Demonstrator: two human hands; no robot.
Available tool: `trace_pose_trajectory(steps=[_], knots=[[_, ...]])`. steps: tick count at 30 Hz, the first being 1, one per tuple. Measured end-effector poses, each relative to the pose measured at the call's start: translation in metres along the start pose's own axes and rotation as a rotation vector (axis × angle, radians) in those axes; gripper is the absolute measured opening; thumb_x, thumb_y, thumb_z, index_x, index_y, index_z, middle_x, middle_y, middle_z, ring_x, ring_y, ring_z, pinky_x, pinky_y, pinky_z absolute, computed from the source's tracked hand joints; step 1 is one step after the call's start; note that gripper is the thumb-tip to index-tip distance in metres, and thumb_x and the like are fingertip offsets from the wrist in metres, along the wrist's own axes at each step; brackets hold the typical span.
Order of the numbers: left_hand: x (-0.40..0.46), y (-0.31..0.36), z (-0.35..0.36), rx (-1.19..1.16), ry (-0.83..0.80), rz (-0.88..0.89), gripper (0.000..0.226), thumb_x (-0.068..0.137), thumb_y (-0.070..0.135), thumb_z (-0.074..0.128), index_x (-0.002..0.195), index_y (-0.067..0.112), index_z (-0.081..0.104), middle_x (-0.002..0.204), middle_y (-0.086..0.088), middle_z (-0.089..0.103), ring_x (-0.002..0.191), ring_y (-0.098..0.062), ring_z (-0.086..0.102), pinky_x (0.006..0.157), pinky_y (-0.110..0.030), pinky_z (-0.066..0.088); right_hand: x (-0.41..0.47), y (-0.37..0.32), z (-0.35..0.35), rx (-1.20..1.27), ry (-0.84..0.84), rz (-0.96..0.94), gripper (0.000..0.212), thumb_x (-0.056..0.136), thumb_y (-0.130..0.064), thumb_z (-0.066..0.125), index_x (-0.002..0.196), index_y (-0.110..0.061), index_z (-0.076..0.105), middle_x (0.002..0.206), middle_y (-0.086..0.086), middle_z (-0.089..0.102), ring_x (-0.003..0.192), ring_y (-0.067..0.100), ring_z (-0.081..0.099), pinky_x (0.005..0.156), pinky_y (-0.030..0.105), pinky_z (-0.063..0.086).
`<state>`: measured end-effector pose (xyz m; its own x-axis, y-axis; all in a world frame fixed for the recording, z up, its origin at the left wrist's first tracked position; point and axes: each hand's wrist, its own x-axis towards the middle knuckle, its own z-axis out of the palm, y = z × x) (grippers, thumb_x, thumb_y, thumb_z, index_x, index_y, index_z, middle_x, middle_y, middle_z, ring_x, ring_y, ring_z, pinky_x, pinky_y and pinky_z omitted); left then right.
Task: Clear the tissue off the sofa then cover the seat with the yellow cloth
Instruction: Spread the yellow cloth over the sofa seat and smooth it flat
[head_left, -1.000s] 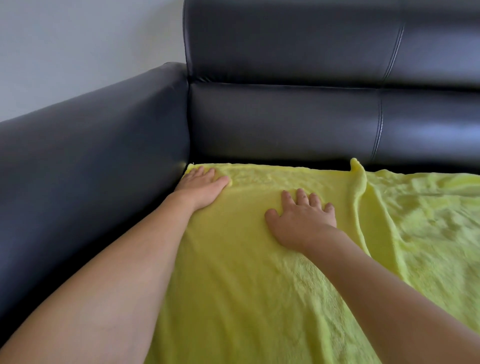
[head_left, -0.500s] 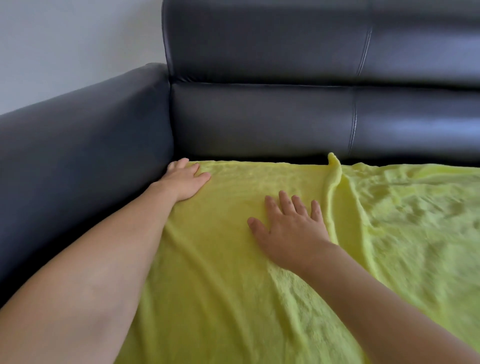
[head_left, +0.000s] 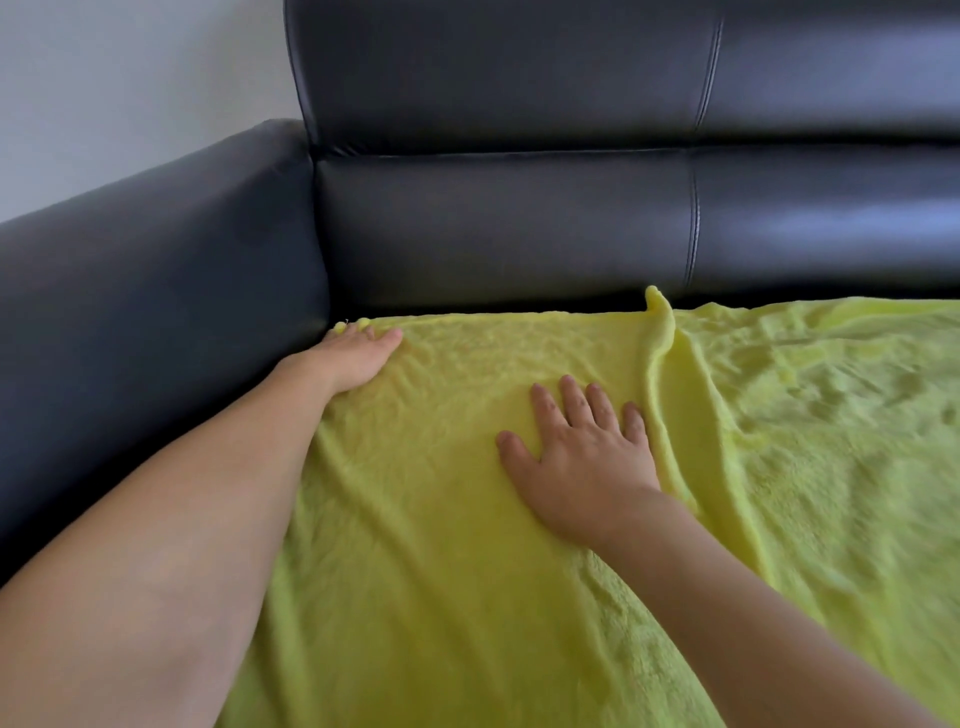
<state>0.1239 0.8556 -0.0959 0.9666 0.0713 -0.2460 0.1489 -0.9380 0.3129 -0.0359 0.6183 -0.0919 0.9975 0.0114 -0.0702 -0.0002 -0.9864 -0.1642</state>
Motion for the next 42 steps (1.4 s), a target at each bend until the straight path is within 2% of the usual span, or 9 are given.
trace_pose_trajectory(steps=[8, 12, 15, 17, 19, 25, 31, 36, 42], knots=[[0.004, 0.000, -0.004, 0.072, -0.062, -0.032, 0.089, 0.087, 0.079, 0.013, 0.157, 0.025, 0.001, 0.164, 0.006, -0.008, 0.149, -0.019, -0.012, 0.120, -0.048, -0.003, -0.044, -0.003, -0.016, -0.019, 0.117, -0.115, 0.072, 0.096, -0.060, 0.015, 0.154, -0.023, -0.004, 0.161, 0.002, -0.014, 0.148, 0.021, -0.013, 0.119, 0.047, -0.010], [-0.003, 0.007, 0.004, 0.044, 0.096, 0.028, 0.075, 0.096, 0.065, 0.014, 0.157, 0.022, 0.008, 0.165, -0.001, -0.002, 0.150, -0.025, -0.008, 0.121, -0.045, -0.001, -0.066, 0.019, -0.016, -0.051, 0.118, -0.084, 0.071, 0.096, -0.061, 0.014, 0.154, -0.025, -0.003, 0.162, 0.001, -0.013, 0.148, 0.020, -0.014, 0.118, 0.046, -0.011], [-0.021, 0.023, 0.009, 0.118, 0.360, 0.081, 0.061, 0.099, 0.047, 0.025, 0.150, 0.013, 0.031, 0.158, -0.013, 0.024, 0.144, -0.035, 0.020, 0.118, -0.048, 0.016, -0.067, 0.034, -0.005, -0.033, 0.041, -0.006, 0.071, 0.095, -0.063, 0.012, 0.154, -0.029, -0.005, 0.161, -0.002, -0.014, 0.147, 0.018, -0.017, 0.118, 0.046, -0.012], [-0.037, 0.035, 0.004, 0.029, 0.444, 0.045, 0.049, 0.094, 0.036, 0.035, 0.133, 0.008, 0.047, 0.138, -0.017, 0.044, 0.126, -0.038, 0.042, 0.105, -0.048, 0.036, -0.069, 0.039, 0.001, 0.008, 0.021, 0.012, 0.070, 0.094, -0.065, 0.012, 0.154, -0.032, -0.006, 0.161, -0.005, -0.016, 0.146, 0.016, -0.020, 0.118, 0.046, -0.012], [-0.048, 0.037, 0.000, -0.010, 0.489, -0.061, 0.045, 0.090, 0.029, 0.044, 0.127, 0.004, 0.051, 0.129, -0.019, 0.050, 0.116, -0.040, 0.050, 0.092, -0.045, 0.044, -0.069, 0.038, 0.004, 0.023, 0.035, 0.011, 0.070, 0.094, -0.064, 0.012, 0.154, -0.032, -0.007, 0.161, -0.006, -0.016, 0.146, 0.015, -0.021, 0.118, 0.046, -0.012], [-0.049, 0.023, 0.005, 0.274, 0.413, -0.135, 0.030, 0.092, 0.003, 0.044, 0.113, 0.004, 0.065, 0.117, -0.015, 0.063, 0.108, -0.034, 0.060, 0.074, -0.040, 0.050, -0.062, 0.024, 0.002, -0.010, 0.043, 0.044, 0.071, 0.095, -0.061, 0.010, 0.154, -0.026, -0.007, 0.161, 0.001, -0.015, 0.147, 0.019, -0.019, 0.117, 0.048, -0.013], [-0.033, 0.022, -0.003, 0.476, 0.391, -0.025, 0.034, 0.091, -0.005, 0.038, 0.109, 0.004, 0.066, 0.113, -0.014, 0.064, 0.105, -0.033, 0.061, 0.077, -0.041, 0.051, -0.052, 0.017, -0.006, -0.041, 0.043, 0.009, 0.072, 0.095, -0.061, 0.010, 0.155, -0.024, -0.004, 0.162, 0.002, -0.013, 0.147, 0.020, -0.017, 0.117, 0.048, -0.014], [-0.015, 0.019, -0.008, 0.661, 0.404, 0.069, 0.036, 0.089, -0.008, 0.039, 0.108, 0.007, 0.066, 0.112, -0.011, 0.065, 0.103, -0.030, 0.063, 0.070, -0.036, 0.047, -0.044, 0.006, -0.008, -0.041, 0.049, -0.035, 0.072, 0.095, -0.062, 0.010, 0.155, -0.023, -0.004, 0.162, 0.002, -0.013, 0.148, 0.021, -0.015, 0.117, 0.048, -0.014], [0.000, 0.017, -0.011, 0.755, 0.391, 0.117, 0.034, 0.090, -0.007, 0.038, 0.103, 0.008, 0.065, 0.108, -0.009, 0.064, 0.098, -0.028, 0.063, 0.073, -0.035, 0.051, -0.045, -0.001, -0.009, -0.039, 0.026, -0.116, 0.073, 0.095, -0.063, 0.008, 0.154, -0.025, -0.009, 0.161, 0.002, -0.016, 0.147, 0.020, -0.018, 0.117, 0.048, -0.015]])
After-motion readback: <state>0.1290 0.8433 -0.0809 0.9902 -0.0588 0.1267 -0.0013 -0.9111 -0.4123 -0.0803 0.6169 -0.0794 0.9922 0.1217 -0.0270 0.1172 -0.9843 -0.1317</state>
